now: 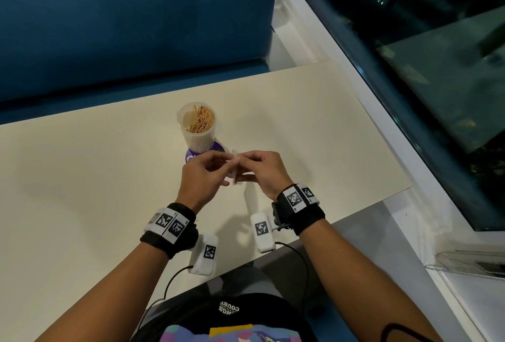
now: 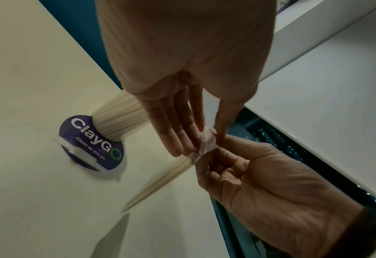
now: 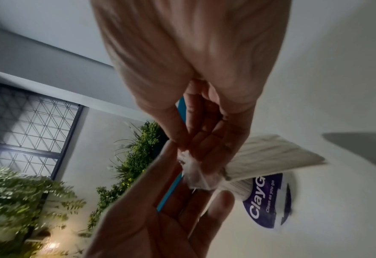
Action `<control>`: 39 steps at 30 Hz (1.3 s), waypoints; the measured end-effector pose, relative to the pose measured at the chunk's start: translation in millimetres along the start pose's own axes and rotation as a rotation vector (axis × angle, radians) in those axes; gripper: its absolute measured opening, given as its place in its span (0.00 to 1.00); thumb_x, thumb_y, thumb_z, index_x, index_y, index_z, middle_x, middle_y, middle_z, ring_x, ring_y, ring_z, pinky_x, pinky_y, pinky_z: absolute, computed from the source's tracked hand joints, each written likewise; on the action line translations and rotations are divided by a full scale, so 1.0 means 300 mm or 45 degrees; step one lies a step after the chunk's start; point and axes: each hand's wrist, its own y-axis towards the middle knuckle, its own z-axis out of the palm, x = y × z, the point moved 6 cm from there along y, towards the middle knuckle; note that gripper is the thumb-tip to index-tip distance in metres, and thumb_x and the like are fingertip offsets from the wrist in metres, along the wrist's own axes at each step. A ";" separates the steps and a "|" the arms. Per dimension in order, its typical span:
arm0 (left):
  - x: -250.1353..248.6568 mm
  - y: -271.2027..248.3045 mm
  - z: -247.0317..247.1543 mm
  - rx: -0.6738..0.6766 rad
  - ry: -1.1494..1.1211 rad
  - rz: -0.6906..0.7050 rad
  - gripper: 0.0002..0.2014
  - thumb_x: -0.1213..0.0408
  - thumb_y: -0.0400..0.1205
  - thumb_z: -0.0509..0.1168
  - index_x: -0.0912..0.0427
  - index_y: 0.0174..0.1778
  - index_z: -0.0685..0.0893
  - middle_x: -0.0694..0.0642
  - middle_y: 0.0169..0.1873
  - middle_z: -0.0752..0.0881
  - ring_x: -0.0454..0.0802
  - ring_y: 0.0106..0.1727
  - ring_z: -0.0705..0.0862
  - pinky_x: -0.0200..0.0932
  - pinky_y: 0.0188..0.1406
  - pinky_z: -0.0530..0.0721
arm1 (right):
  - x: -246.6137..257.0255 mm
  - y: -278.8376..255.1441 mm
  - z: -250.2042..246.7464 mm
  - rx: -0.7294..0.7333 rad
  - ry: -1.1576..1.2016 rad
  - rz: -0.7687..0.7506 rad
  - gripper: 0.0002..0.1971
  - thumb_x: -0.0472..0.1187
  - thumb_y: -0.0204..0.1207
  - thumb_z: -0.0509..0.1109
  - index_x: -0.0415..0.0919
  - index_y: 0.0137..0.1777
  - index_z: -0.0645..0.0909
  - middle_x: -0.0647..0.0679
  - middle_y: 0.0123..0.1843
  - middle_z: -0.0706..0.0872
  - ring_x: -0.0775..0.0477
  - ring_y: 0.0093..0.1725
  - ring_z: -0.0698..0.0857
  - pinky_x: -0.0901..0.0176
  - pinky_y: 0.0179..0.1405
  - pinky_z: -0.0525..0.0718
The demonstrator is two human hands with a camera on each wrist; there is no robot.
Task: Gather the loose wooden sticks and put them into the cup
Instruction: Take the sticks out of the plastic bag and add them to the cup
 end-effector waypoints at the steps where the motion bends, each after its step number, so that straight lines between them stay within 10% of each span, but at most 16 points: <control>1: 0.000 0.001 -0.008 -0.020 0.003 0.002 0.08 0.59 0.84 0.76 0.59 0.53 0.93 0.55 0.40 0.95 0.53 0.42 0.95 0.54 0.39 0.95 | 0.005 -0.001 0.004 -0.003 -0.007 -0.007 0.09 0.32 0.80 0.76 0.24 0.54 0.88 0.29 0.41 0.90 0.35 0.37 0.89 0.42 0.45 0.92; 9: -0.005 0.014 -0.048 -0.200 0.149 -0.008 0.03 0.66 0.84 0.74 0.61 0.48 0.92 0.53 0.34 0.93 0.47 0.33 0.92 0.48 0.36 0.95 | 0.071 -0.015 0.017 -0.304 -0.545 -0.321 0.04 0.35 0.75 0.79 0.33 0.44 0.90 0.42 0.38 0.92 0.43 0.33 0.92 0.63 0.29 0.88; 19: 0.050 0.006 -0.063 -0.164 -0.073 -0.189 0.13 0.53 0.76 0.79 0.54 0.53 0.92 0.52 0.41 0.94 0.51 0.45 0.94 0.55 0.56 0.92 | 0.033 -0.015 0.074 -0.206 -0.472 -0.206 0.03 0.32 0.77 0.77 0.32 0.49 0.90 0.40 0.39 0.93 0.43 0.34 0.93 0.47 0.35 0.94; 26: 0.026 0.017 -0.146 -0.254 0.358 -0.035 0.03 0.65 0.76 0.80 0.55 0.44 0.92 0.49 0.34 0.91 0.40 0.33 0.87 0.24 0.38 0.82 | 0.060 0.025 0.050 -0.227 -0.805 -0.347 0.01 0.33 0.73 0.78 0.37 0.41 0.89 0.44 0.32 0.89 0.44 0.29 0.90 0.47 0.33 0.93; 29: 0.026 0.019 -0.130 -0.062 0.404 -0.046 0.04 0.63 0.80 0.77 0.53 0.48 0.90 0.51 0.38 0.91 0.41 0.36 0.87 0.32 0.41 0.84 | 0.071 0.036 0.050 -0.203 -0.967 -0.413 0.02 0.36 0.75 0.77 0.41 0.41 0.89 0.50 0.34 0.89 0.50 0.33 0.89 0.52 0.37 0.92; 32: 0.097 -0.002 -0.093 0.043 -0.213 -0.431 0.17 0.50 0.84 0.74 0.60 0.58 0.85 0.62 0.50 0.90 0.53 0.46 0.90 0.54 0.53 0.91 | 0.083 0.043 0.048 -0.188 -0.869 -0.393 0.03 0.40 0.77 0.78 0.43 0.44 0.88 0.52 0.40 0.91 0.56 0.39 0.90 0.61 0.40 0.91; 36: 0.226 -0.055 -0.009 0.164 -1.152 -1.170 0.27 0.50 0.92 0.59 0.76 0.69 0.75 0.77 0.64 0.86 0.75 0.65 0.87 0.66 0.61 0.89 | 0.066 0.054 0.054 -0.111 -0.560 -0.296 0.04 0.39 0.77 0.78 0.42 0.46 0.86 0.47 0.43 0.93 0.45 0.48 0.93 0.43 0.44 0.94; 39: 0.244 -0.023 -0.004 0.058 -1.473 -1.131 0.19 0.61 0.93 0.58 0.75 0.68 0.79 0.72 0.63 0.88 0.66 0.59 0.92 0.59 0.49 0.94 | 0.048 0.026 0.078 0.021 -0.209 -0.178 0.05 0.32 0.81 0.74 0.30 0.51 0.82 0.40 0.45 0.93 0.42 0.50 0.93 0.40 0.47 0.93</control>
